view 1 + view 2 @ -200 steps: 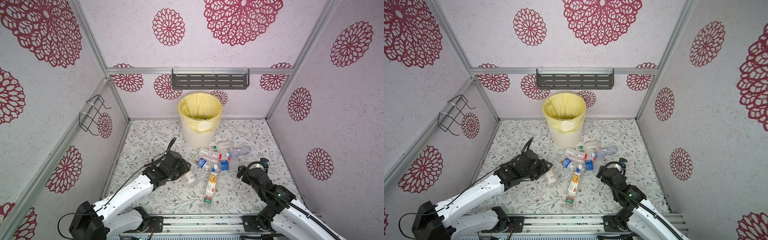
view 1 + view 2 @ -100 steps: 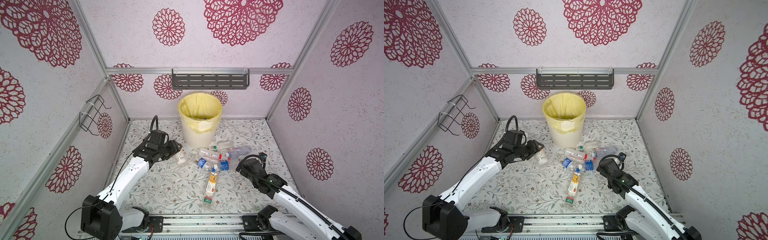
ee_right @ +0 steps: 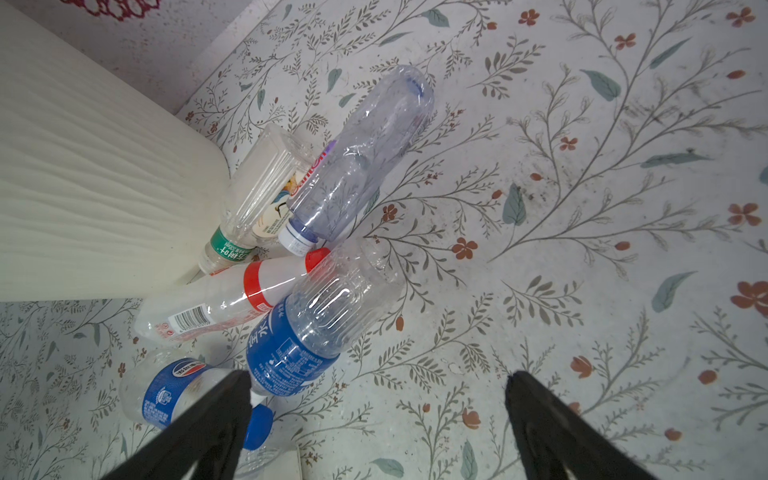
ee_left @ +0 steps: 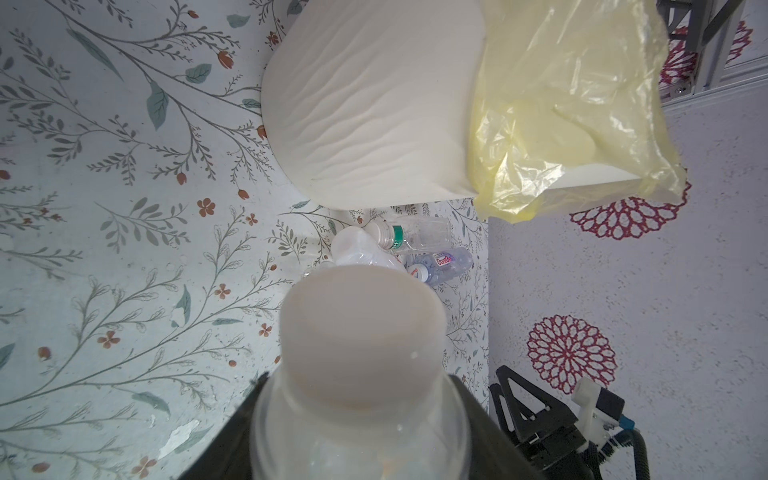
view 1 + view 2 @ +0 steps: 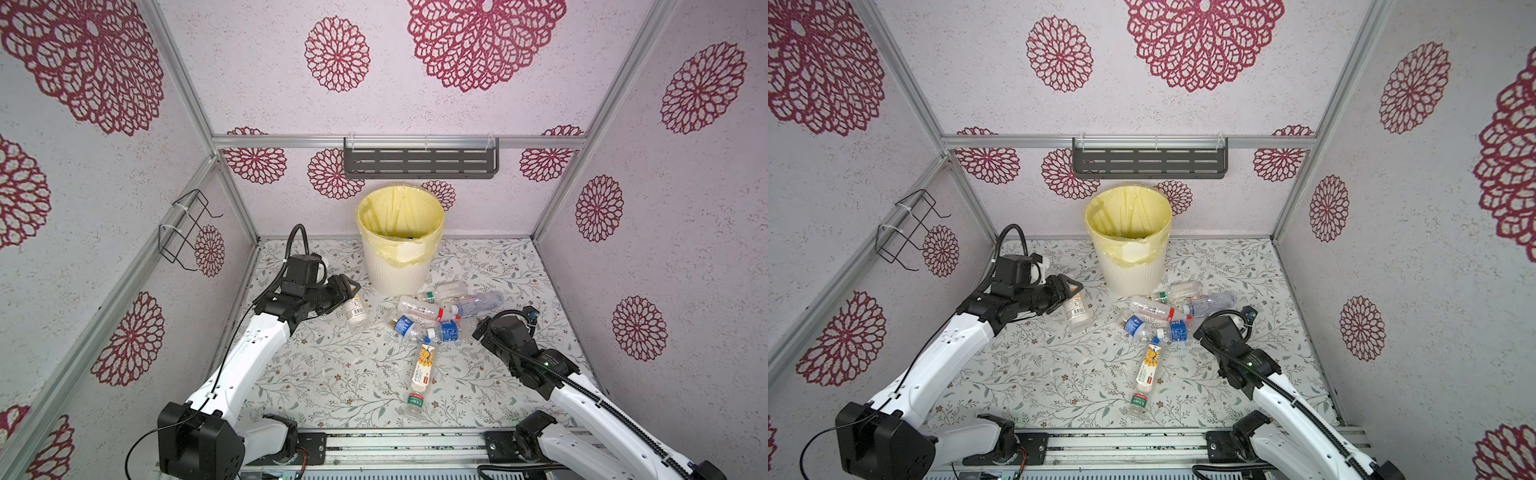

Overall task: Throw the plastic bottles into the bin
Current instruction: 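Lift the white-capped bottle with the left gripper and carry it over the bin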

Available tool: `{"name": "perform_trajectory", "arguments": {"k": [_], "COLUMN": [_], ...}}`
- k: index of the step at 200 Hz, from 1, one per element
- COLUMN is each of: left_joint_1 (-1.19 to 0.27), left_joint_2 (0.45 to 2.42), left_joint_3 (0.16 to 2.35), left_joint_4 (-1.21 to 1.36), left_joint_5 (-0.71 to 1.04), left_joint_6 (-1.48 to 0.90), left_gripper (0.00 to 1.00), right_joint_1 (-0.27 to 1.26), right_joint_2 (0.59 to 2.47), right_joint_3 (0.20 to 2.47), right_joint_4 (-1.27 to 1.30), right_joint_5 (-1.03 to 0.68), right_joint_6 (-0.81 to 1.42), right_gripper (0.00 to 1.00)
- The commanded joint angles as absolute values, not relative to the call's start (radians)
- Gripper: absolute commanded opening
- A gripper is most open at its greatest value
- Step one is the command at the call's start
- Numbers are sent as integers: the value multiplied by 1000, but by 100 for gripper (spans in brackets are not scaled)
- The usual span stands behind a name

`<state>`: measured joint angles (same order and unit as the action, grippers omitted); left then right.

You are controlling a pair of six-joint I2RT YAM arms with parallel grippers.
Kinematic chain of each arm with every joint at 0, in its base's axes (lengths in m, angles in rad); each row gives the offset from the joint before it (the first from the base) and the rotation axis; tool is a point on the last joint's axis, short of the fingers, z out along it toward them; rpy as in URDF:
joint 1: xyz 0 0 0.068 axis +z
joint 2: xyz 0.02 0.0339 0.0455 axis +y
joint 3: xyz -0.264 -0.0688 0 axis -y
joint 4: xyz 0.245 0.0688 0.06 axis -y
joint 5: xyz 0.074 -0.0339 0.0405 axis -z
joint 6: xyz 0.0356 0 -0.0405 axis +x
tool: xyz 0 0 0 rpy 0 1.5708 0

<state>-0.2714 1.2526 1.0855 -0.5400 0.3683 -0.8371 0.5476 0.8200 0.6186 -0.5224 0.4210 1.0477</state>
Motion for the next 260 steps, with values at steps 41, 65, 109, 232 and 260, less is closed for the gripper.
{"name": "perform_trajectory", "arguments": {"k": [41,65,109,232,260], "left_joint_1": [-259,-259,-259,-245,-238], "left_joint_2": [1203,1179,1155,1257,1280], "left_joint_3": [1104,1112,1161,1286,1295], "left_joint_4": [-502,-485,-432,-92,-60], "left_joint_5": [308,289,271,311,305], "left_joint_6": [-882,-930,-968,-993,-1002], "left_gripper": [43,43,44,46,47], "right_joint_1": [542,535,491,428,426], "right_joint_2": [774,788,836,956,936], "right_joint_3": [615,613,605,602,580], "right_joint_4": [-519,-510,-442,-338,-336], "right_joint_5": [395,389,326,281,280], "right_joint_6": [919,837,725,625,640], "right_gripper": [99,99,99,99,99]}}
